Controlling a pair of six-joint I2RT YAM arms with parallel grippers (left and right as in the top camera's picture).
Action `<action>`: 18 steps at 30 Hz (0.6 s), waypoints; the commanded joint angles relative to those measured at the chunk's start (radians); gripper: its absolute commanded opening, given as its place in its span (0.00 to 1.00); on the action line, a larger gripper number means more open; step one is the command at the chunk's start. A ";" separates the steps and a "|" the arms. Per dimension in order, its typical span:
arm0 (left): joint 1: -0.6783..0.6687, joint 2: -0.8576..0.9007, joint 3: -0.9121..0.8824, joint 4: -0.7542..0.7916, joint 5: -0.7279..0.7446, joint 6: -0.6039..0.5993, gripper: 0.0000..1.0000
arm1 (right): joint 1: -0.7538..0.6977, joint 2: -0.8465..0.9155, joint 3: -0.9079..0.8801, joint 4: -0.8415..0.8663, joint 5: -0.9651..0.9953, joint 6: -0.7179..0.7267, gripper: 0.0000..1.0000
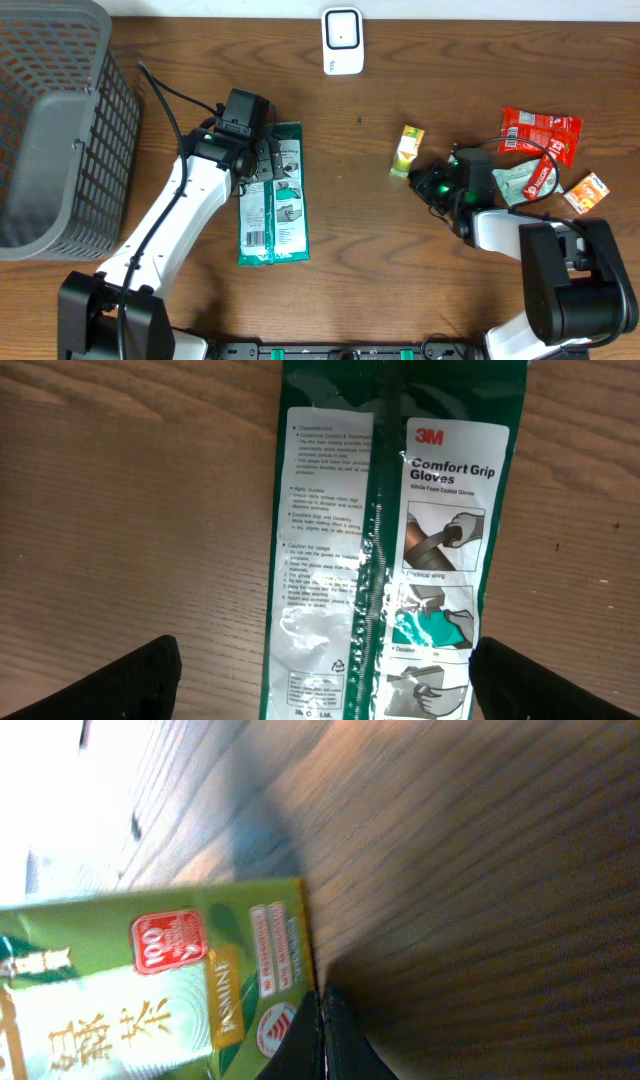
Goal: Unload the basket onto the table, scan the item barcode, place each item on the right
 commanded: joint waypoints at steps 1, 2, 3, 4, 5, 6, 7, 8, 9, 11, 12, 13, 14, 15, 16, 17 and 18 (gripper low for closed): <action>0.004 0.006 0.006 -0.003 -0.009 -0.002 0.93 | 0.074 0.038 -0.021 -0.011 0.044 0.072 0.01; 0.004 0.006 0.006 -0.003 -0.009 -0.002 0.93 | 0.094 0.038 -0.021 -0.004 0.055 0.086 0.01; 0.004 0.006 0.006 -0.003 -0.009 -0.002 0.93 | 0.120 0.038 -0.021 0.007 0.076 0.099 0.01; 0.004 0.006 0.006 -0.003 -0.009 -0.002 0.93 | 0.140 0.038 -0.021 0.014 0.103 0.111 0.01; 0.004 0.006 0.006 -0.003 -0.009 -0.002 0.93 | 0.155 0.038 -0.021 0.020 0.130 0.122 0.01; 0.004 0.006 0.006 -0.003 -0.009 -0.002 0.93 | 0.169 0.038 -0.021 0.026 0.156 0.126 0.01; 0.004 0.006 0.006 -0.003 -0.009 -0.002 0.93 | 0.193 0.038 -0.021 0.042 0.199 0.131 0.01; 0.004 0.006 0.006 -0.003 -0.009 -0.002 0.93 | 0.209 0.038 -0.021 0.058 0.222 0.131 0.01; 0.004 0.006 0.006 -0.003 -0.009 -0.002 0.93 | 0.224 0.038 -0.021 0.077 0.238 0.131 0.01; 0.004 0.006 0.006 -0.003 -0.009 -0.002 0.93 | 0.252 0.038 -0.021 0.108 0.266 0.131 0.01; 0.004 0.006 0.006 -0.003 -0.009 -0.002 0.93 | 0.266 0.038 -0.021 0.121 0.281 0.131 0.01; 0.004 0.006 0.006 -0.003 -0.009 -0.002 0.93 | 0.283 0.038 -0.021 0.142 0.298 0.131 0.01; 0.004 0.006 0.006 -0.003 -0.009 -0.002 0.93 | 0.303 0.038 -0.021 0.163 0.322 0.129 0.01; 0.004 0.006 0.006 -0.003 -0.009 -0.002 0.93 | 0.307 0.038 -0.021 0.169 0.336 0.130 0.01; 0.004 0.006 0.006 -0.003 -0.009 -0.002 0.93 | 0.310 0.038 -0.021 0.172 0.349 0.130 0.01; 0.004 0.006 0.006 -0.003 -0.009 -0.002 0.93 | 0.310 0.038 -0.021 0.171 0.350 0.130 0.01; 0.004 0.006 0.006 -0.003 -0.009 -0.002 0.93 | 0.310 0.038 -0.021 0.169 0.333 0.130 0.01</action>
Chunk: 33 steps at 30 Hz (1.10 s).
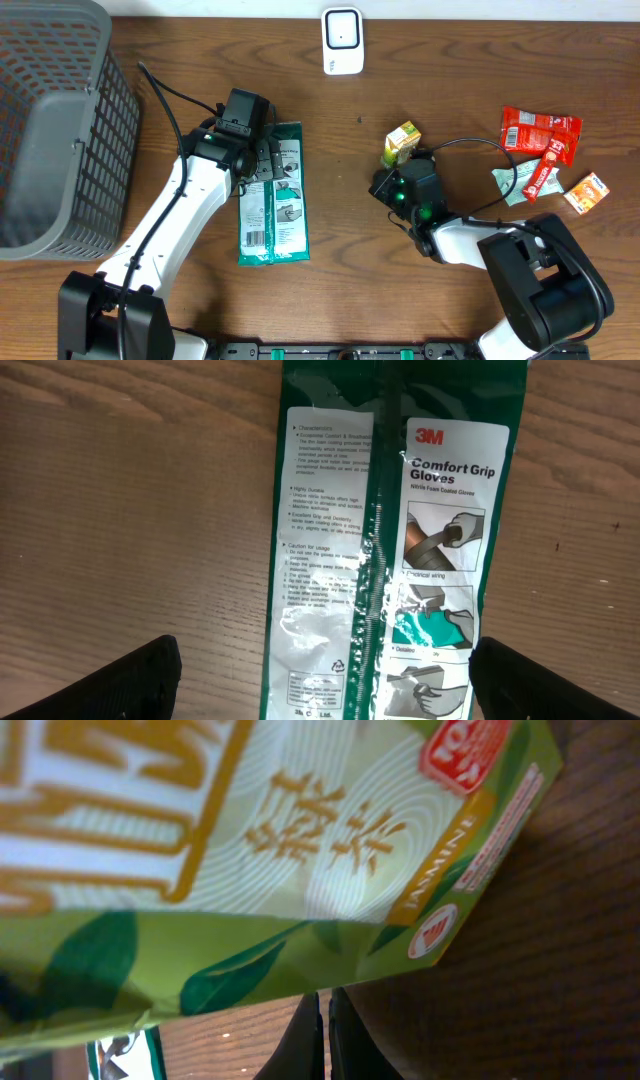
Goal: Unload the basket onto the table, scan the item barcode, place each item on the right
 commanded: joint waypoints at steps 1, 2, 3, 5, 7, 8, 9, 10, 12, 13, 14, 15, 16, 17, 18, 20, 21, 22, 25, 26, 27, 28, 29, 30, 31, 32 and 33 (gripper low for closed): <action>0.004 0.006 0.006 -0.003 -0.009 -0.002 0.93 | 0.006 0.012 -0.008 0.002 0.023 0.008 0.01; 0.004 0.006 0.006 -0.003 -0.009 -0.002 0.93 | 0.006 0.012 -0.008 -0.001 -0.045 0.008 0.01; 0.004 0.006 0.006 -0.003 -0.009 -0.002 0.93 | 0.006 0.011 -0.008 -0.006 -0.076 0.008 0.01; 0.004 0.006 0.006 -0.003 -0.009 -0.002 0.93 | 0.006 0.010 -0.008 -0.014 -0.085 0.007 0.01; 0.004 0.006 0.006 -0.003 -0.009 -0.002 0.93 | -0.010 0.010 -0.009 -0.019 -0.090 -0.001 0.01; 0.004 0.006 0.006 -0.003 -0.009 -0.002 0.93 | -0.021 0.007 -0.010 -0.020 -0.113 0.006 0.01; 0.004 0.006 0.006 -0.003 -0.009 -0.002 0.93 | -0.035 0.003 -0.010 -0.021 -0.146 0.013 0.01; 0.004 0.006 0.006 -0.003 -0.009 -0.002 0.93 | -0.047 -0.002 -0.010 -0.021 -0.174 0.017 0.01; 0.004 0.006 0.006 -0.003 -0.009 -0.002 0.93 | -0.075 -0.010 -0.013 -0.025 -0.231 0.018 0.01; 0.004 0.006 0.006 -0.003 -0.009 -0.002 0.93 | -0.086 -0.014 -0.017 -0.029 -0.246 0.020 0.01; 0.004 0.006 0.006 -0.003 -0.009 -0.002 0.93 | -0.099 -0.023 -0.024 -0.039 -0.255 0.021 0.01; 0.004 0.006 0.006 -0.003 -0.009 -0.002 0.93 | -0.127 -0.047 -0.040 -0.071 -0.250 0.020 0.01; 0.004 0.006 0.006 -0.003 -0.009 -0.002 0.93 | -0.146 -0.064 -0.050 -0.092 -0.250 0.020 0.01; 0.004 0.006 0.006 -0.003 -0.009 -0.002 0.93 | -0.164 -0.080 -0.060 -0.107 -0.251 0.019 0.01; 0.004 0.006 0.006 -0.003 -0.009 -0.002 0.93 | -0.177 -0.093 -0.070 -0.123 -0.250 0.019 0.01; 0.004 0.006 0.006 -0.003 -0.009 -0.002 0.93 | -0.190 -0.100 -0.093 -0.140 -0.243 0.019 0.01; 0.004 0.006 0.006 -0.003 -0.009 -0.002 0.93 | -0.190 -0.100 -0.104 -0.141 -0.228 0.019 0.01; 0.004 0.006 0.006 -0.003 -0.009 -0.002 0.93 | -0.190 -0.100 -0.116 -0.140 -0.181 0.020 0.01; 0.004 0.006 0.006 -0.003 -0.009 -0.002 0.93 | -0.190 -0.098 -0.120 -0.129 -0.088 0.020 0.01; 0.004 0.006 0.006 -0.003 -0.009 -0.002 0.93 | -0.190 -0.098 -0.120 -0.120 -0.080 0.020 0.01; 0.004 0.006 0.006 -0.003 -0.009 -0.002 0.93 | -0.190 -0.098 -0.120 -0.116 -0.077 0.020 0.01; 0.004 0.006 0.006 -0.003 -0.009 -0.002 0.93 | -0.190 -0.098 -0.120 -0.116 -0.070 0.020 0.01; 0.004 0.006 0.006 -0.003 -0.009 -0.002 0.93 | -0.190 -0.098 -0.120 -0.116 -0.057 0.020 0.01; 0.004 0.006 0.006 -0.003 -0.009 -0.002 0.93 | -0.190 -0.098 -0.120 -0.116 -0.054 0.020 0.01; 0.004 0.006 0.006 -0.003 -0.009 -0.002 0.93 | -0.190 -0.098 -0.120 -0.114 -0.051 0.020 0.01; 0.004 0.006 0.006 -0.003 -0.009 -0.002 0.93 | -0.187 -0.098 -0.120 -0.110 -0.048 0.020 0.01; 0.004 0.006 0.006 -0.003 -0.009 -0.002 0.93 | -0.180 -0.098 -0.120 -0.110 -0.039 0.021 0.01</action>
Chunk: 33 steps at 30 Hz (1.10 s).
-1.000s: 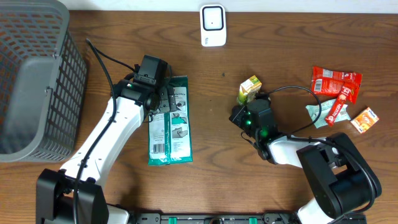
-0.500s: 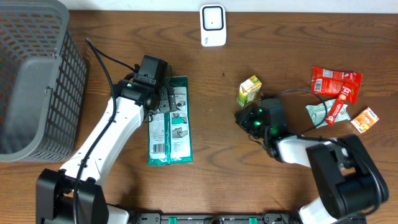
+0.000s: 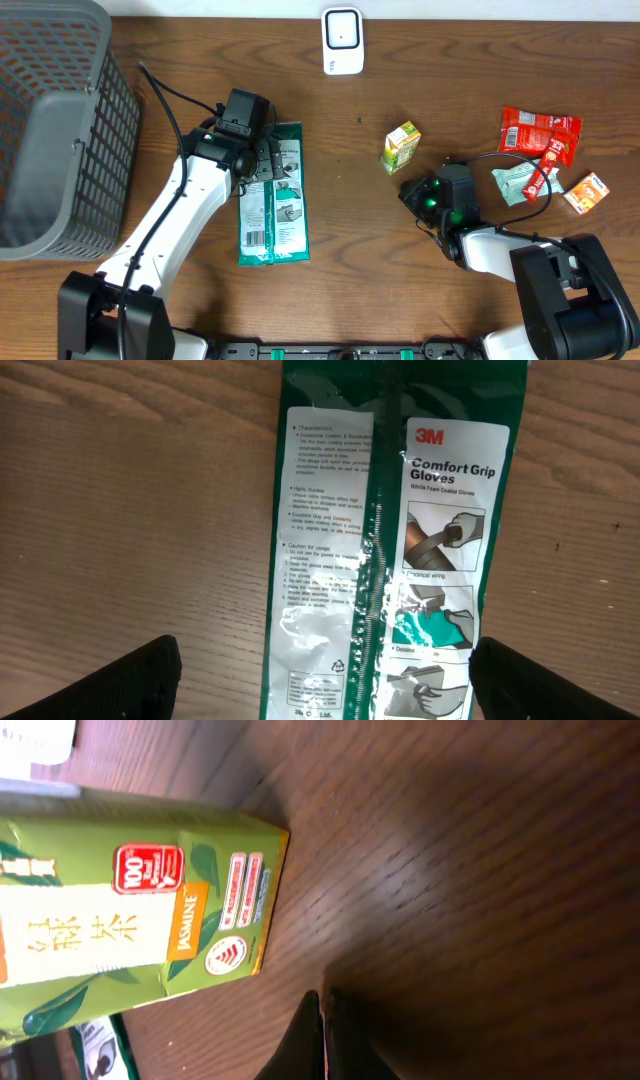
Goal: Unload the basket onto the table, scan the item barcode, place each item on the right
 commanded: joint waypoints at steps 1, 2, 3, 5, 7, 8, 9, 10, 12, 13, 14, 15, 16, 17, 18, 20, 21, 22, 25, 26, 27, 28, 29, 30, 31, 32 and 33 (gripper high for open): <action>0.004 0.006 0.006 -0.003 -0.009 -0.002 0.93 | 0.013 0.010 -0.024 -0.013 0.084 0.016 0.01; 0.004 0.006 0.006 -0.003 -0.009 -0.002 0.93 | 0.017 0.010 -0.024 -0.012 0.090 0.023 0.01; 0.004 0.006 0.006 -0.003 -0.009 -0.002 0.93 | 0.022 0.010 -0.024 -0.012 0.098 0.033 0.01; 0.004 0.006 0.006 -0.003 -0.009 -0.002 0.93 | 0.034 0.010 -0.024 -0.011 0.124 0.069 0.01; 0.004 0.006 0.006 -0.003 -0.009 -0.002 0.93 | 0.046 0.015 -0.024 0.008 0.140 0.089 0.01; 0.004 0.006 0.006 -0.003 -0.009 -0.002 0.93 | 0.054 0.023 -0.024 0.027 0.142 0.093 0.01; 0.004 0.006 0.006 -0.003 -0.009 -0.002 0.93 | 0.058 0.029 -0.024 0.038 0.142 0.098 0.01; 0.004 0.006 0.006 -0.003 -0.009 -0.002 0.93 | 0.063 0.037 -0.024 0.051 0.148 0.102 0.01; 0.004 0.006 0.006 -0.003 -0.009 -0.002 0.93 | 0.074 0.054 -0.024 0.060 0.188 0.125 0.01; 0.004 0.006 0.006 -0.003 -0.009 -0.002 0.93 | 0.079 0.067 -0.024 0.071 0.209 0.129 0.01; 0.004 0.006 0.006 -0.003 -0.009 -0.002 0.93 | 0.080 0.080 -0.024 0.087 0.209 0.142 0.01; 0.004 0.006 0.006 -0.003 -0.009 -0.002 0.93 | 0.082 0.090 -0.024 0.101 0.205 0.150 0.01; 0.004 0.006 0.006 -0.003 -0.009 -0.002 0.93 | 0.085 0.105 -0.024 0.124 0.192 0.171 0.01; 0.004 0.006 0.006 -0.003 -0.009 -0.002 0.93 | 0.088 0.112 -0.024 0.137 0.187 0.184 0.01; 0.004 0.006 0.006 -0.003 -0.009 -0.002 0.93 | 0.093 0.122 -0.024 0.153 0.183 0.206 0.01; 0.004 0.006 0.006 -0.003 -0.009 -0.002 0.93 | 0.100 0.140 -0.024 0.183 0.187 0.213 0.01; 0.004 0.006 0.006 -0.003 -0.009 -0.002 0.93 | 0.100 0.150 -0.024 0.193 0.187 0.214 0.01; 0.004 0.006 0.006 -0.003 -0.009 -0.002 0.93 | 0.100 0.156 -0.023 0.198 0.182 0.230 0.01; 0.004 0.006 0.006 -0.003 -0.009 -0.002 0.93 | 0.109 0.165 -0.023 0.199 0.158 0.296 0.01; 0.004 0.006 0.006 -0.003 -0.009 -0.002 0.93 | 0.115 0.165 -0.023 0.204 0.176 0.298 0.01; 0.004 0.006 0.006 -0.003 -0.009 -0.002 0.93 | 0.118 0.165 -0.023 0.206 0.198 0.298 0.01; 0.004 0.006 0.006 -0.003 -0.009 -0.002 0.93 | 0.119 0.165 -0.023 0.207 0.206 0.299 0.01; 0.004 0.006 0.006 -0.003 -0.009 -0.002 0.93 | 0.119 0.165 -0.023 0.214 0.205 0.300 0.01; 0.004 0.006 0.006 -0.003 -0.009 -0.002 0.93 | 0.120 0.165 -0.023 0.218 0.205 0.310 0.01; 0.004 0.006 0.006 -0.003 -0.009 -0.002 0.93 | 0.123 0.165 -0.023 0.221 0.205 0.324 0.01; 0.004 0.006 0.006 -0.003 -0.009 -0.002 0.93 | 0.130 0.165 -0.023 0.223 0.209 0.336 0.01; 0.004 0.006 0.006 -0.003 -0.009 -0.002 0.93 | 0.142 0.165 -0.022 0.226 0.226 0.344 0.01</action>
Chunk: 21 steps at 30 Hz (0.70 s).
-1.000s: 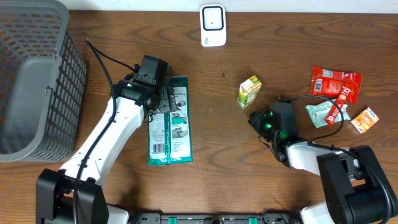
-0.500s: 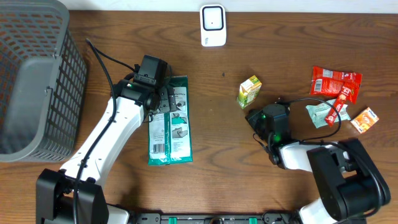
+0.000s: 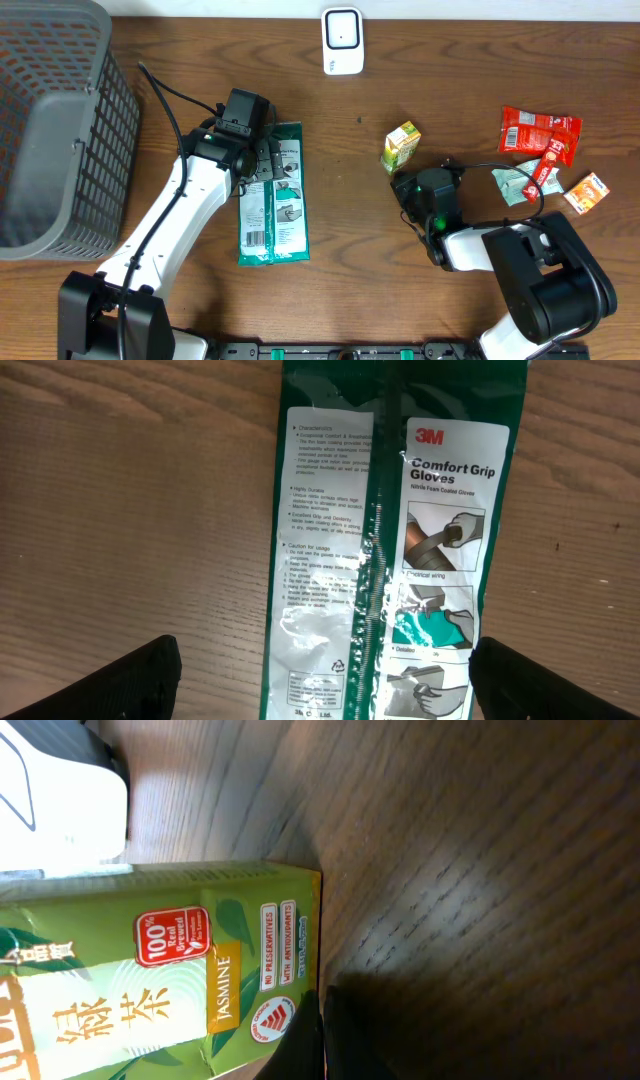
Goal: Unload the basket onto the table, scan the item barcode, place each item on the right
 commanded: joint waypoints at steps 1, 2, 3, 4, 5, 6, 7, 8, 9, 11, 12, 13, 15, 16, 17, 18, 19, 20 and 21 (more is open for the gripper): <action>0.004 0.006 0.006 -0.003 -0.009 -0.002 0.93 | 0.042 0.039 -0.018 -0.021 0.053 0.042 0.01; 0.004 0.006 0.006 -0.003 -0.009 -0.002 0.93 | 0.048 0.040 -0.017 -0.018 0.058 0.042 0.01; 0.004 0.006 0.006 -0.003 -0.009 -0.002 0.93 | 0.054 0.040 -0.017 -0.013 0.063 0.042 0.01; 0.004 0.006 0.006 -0.003 -0.009 -0.002 0.93 | 0.062 0.040 -0.017 -0.005 0.075 0.042 0.01; 0.004 0.006 0.006 -0.003 -0.009 -0.002 0.93 | 0.067 0.040 -0.016 -0.002 0.088 0.042 0.01; 0.004 0.006 0.006 -0.003 -0.009 -0.002 0.93 | 0.070 0.040 -0.014 -0.001 0.106 0.042 0.01; 0.004 0.006 0.006 -0.003 -0.009 -0.002 0.93 | 0.071 0.040 -0.013 -0.001 0.119 0.042 0.01; 0.004 0.006 0.006 -0.003 -0.009 -0.002 0.93 | 0.071 0.040 -0.012 0.000 0.135 0.042 0.01; 0.004 0.006 0.006 -0.003 -0.009 -0.002 0.93 | 0.071 0.040 -0.011 0.000 0.143 0.042 0.01; 0.004 0.006 0.006 -0.003 -0.009 -0.002 0.93 | 0.072 0.040 -0.006 0.000 0.145 0.042 0.01; 0.004 0.006 0.006 -0.003 -0.009 -0.002 0.93 | 0.076 0.040 -0.001 0.000 0.146 0.042 0.01; 0.004 0.006 0.006 -0.003 -0.009 -0.002 0.93 | 0.081 0.040 0.004 0.000 0.146 0.042 0.01; 0.004 0.006 0.006 -0.003 -0.009 -0.002 0.93 | 0.093 0.040 0.021 0.000 0.146 0.042 0.01; 0.004 0.006 0.006 -0.003 -0.009 -0.002 0.93 | 0.097 0.040 0.027 0.000 0.146 0.042 0.01; 0.004 0.006 0.006 -0.003 -0.009 -0.002 0.93 | 0.101 0.040 0.032 0.000 0.146 0.042 0.01; 0.004 0.006 0.006 -0.003 -0.009 -0.002 0.93 | 0.106 0.040 0.041 0.000 0.147 0.042 0.01; 0.004 0.006 0.006 -0.003 -0.009 -0.002 0.93 | 0.109 0.040 0.047 0.000 0.146 0.042 0.01; 0.004 0.006 0.006 -0.003 -0.009 -0.002 0.93 | 0.111 0.040 0.051 0.000 0.147 0.042 0.01; 0.004 0.006 0.006 -0.003 -0.009 -0.002 0.93 | 0.113 0.040 0.053 0.000 0.146 0.042 0.01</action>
